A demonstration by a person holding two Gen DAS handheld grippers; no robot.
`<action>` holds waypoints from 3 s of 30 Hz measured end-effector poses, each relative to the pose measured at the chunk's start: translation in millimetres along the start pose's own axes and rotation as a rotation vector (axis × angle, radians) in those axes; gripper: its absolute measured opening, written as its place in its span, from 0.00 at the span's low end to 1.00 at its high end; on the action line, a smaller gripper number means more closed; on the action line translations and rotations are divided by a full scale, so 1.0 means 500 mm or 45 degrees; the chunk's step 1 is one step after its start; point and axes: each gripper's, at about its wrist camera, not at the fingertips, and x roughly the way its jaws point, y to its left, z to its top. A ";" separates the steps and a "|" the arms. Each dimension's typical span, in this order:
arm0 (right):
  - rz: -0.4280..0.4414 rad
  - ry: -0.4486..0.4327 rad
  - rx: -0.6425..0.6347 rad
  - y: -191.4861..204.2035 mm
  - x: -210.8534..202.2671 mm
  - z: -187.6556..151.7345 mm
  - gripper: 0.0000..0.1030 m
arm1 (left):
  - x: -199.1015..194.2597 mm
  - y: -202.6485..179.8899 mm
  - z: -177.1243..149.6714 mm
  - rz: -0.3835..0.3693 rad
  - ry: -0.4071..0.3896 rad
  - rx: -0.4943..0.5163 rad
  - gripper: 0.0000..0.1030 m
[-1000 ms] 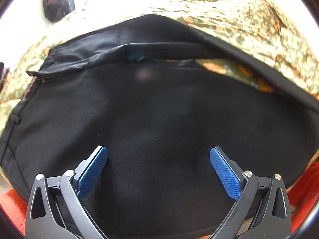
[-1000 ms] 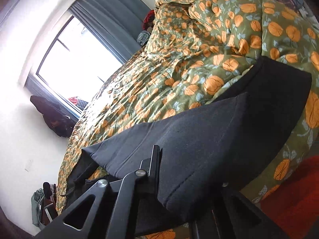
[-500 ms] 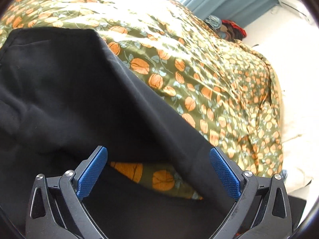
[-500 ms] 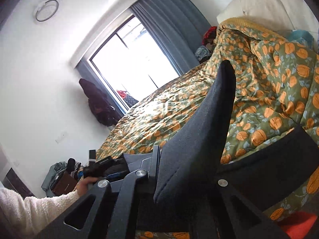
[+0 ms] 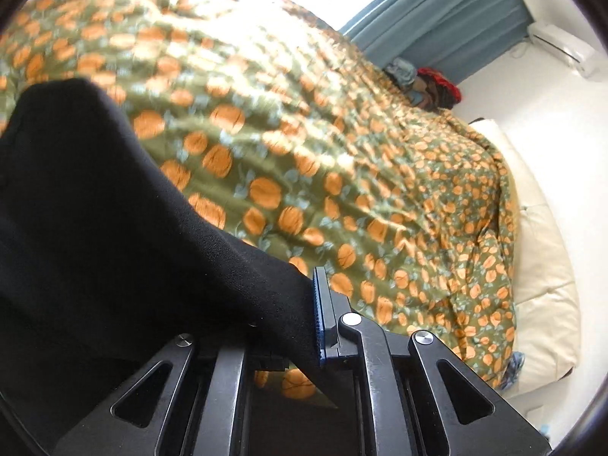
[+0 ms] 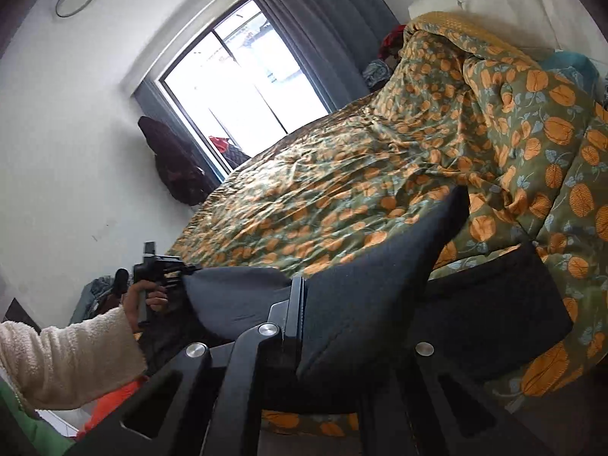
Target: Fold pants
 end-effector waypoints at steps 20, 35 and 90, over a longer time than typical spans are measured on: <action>-0.244 0.416 0.455 -0.269 0.077 -0.101 0.56 | -0.094 0.085 -0.336 0.248 0.177 0.140 0.10; -0.831 0.370 0.184 -0.268 0.038 -0.050 0.10 | -0.108 -0.005 -0.474 0.244 0.286 0.412 0.06; -0.896 -0.088 0.220 -0.227 -0.101 -0.048 0.49 | -0.132 -0.216 -0.508 0.202 0.389 0.807 0.68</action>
